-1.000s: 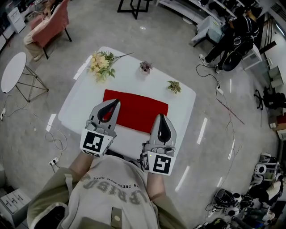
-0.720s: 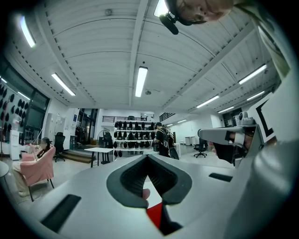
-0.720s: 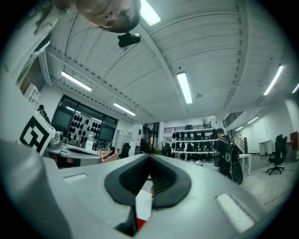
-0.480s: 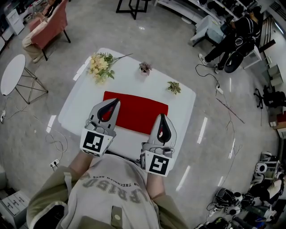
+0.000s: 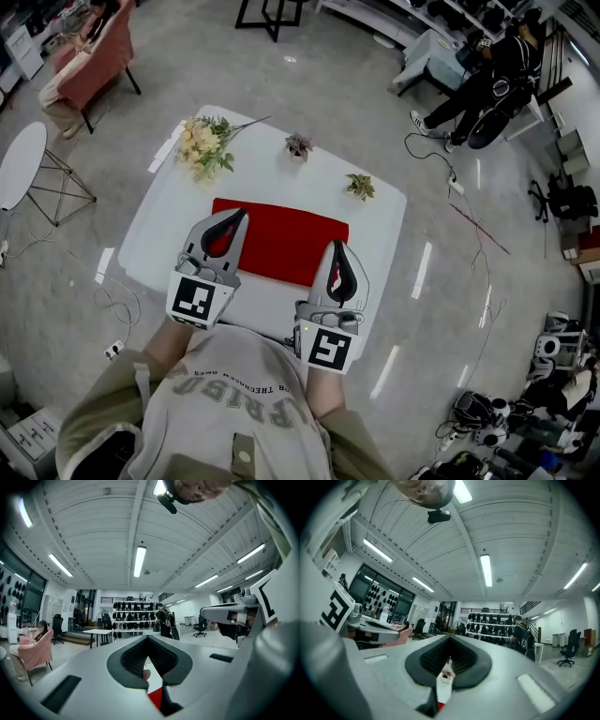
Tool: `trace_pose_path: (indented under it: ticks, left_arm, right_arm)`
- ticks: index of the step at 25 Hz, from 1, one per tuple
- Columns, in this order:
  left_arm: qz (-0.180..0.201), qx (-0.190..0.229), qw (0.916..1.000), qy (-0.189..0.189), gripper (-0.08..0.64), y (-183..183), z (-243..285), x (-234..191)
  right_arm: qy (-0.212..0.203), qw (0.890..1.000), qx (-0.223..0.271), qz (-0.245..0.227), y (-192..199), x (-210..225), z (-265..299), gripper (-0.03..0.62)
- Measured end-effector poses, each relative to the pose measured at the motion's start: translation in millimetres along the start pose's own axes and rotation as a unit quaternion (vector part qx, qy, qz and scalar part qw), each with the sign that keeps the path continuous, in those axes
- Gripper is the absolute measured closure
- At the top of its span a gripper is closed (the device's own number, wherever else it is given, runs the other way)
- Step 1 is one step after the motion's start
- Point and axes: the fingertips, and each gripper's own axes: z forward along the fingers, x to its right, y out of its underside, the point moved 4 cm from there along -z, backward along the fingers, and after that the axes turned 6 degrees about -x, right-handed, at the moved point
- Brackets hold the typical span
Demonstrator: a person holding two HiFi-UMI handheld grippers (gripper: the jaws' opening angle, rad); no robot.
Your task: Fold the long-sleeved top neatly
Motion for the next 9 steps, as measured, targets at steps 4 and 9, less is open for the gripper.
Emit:
trace_pose_path:
  ticks: [4,9]
  left_arm:
    - [0.001,-0.005,1.0000,0.000,0.548,-0.3,3.2,-3.3]
    - [-0.002,0.004,1.0000,0.005,0.548,-1.1,11.2,-6.4]
  right_arm:
    - [0.000,1.000,-0.002,-0.008,-1.0,-1.2,3.8,0.592]
    - [0.007,1.000,0.004,0.004,-1.8,-0.6,13.2,0.592]
